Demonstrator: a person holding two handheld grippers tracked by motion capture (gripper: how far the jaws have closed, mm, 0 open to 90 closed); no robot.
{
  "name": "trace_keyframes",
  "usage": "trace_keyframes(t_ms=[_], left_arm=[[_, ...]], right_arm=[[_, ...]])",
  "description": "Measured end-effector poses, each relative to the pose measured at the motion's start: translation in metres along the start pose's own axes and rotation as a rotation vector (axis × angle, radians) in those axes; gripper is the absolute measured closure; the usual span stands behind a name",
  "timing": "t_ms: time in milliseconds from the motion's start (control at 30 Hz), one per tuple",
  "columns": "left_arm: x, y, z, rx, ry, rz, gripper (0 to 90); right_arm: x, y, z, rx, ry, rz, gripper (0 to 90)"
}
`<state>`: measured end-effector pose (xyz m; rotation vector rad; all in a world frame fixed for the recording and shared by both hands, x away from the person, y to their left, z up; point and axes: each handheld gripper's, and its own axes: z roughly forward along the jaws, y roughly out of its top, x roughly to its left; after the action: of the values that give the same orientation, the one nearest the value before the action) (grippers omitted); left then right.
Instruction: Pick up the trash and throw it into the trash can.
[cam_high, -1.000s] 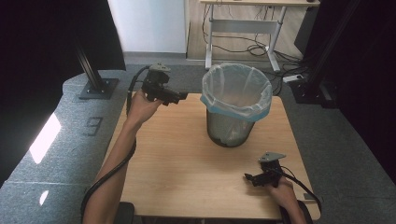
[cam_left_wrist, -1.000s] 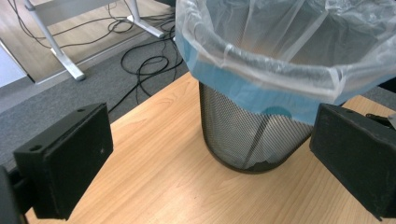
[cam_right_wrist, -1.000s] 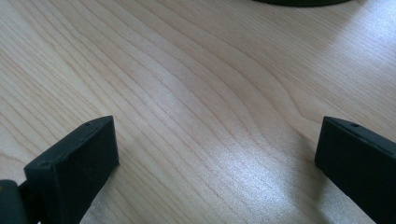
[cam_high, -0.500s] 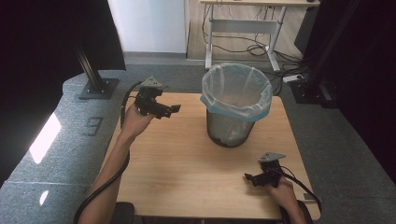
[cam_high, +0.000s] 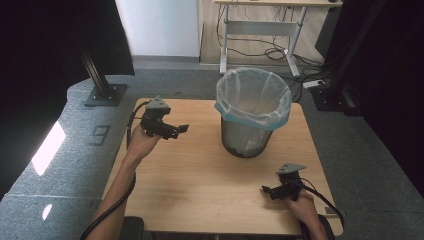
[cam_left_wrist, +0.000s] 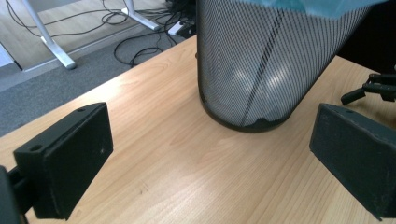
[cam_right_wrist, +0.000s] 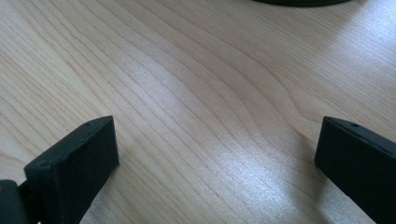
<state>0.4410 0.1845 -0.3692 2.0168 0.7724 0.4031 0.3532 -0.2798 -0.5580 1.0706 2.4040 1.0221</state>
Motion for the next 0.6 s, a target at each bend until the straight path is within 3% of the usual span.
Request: trace_keyframes(t_ms=[600], left_arm=[[-0.007, -0.067, 0.026, -0.003, -0.028, -0.013, 0.0]], right_arm=[[0.000, 0.000, 0.000, 0.000, 0.000, 0.003, 0.0]])
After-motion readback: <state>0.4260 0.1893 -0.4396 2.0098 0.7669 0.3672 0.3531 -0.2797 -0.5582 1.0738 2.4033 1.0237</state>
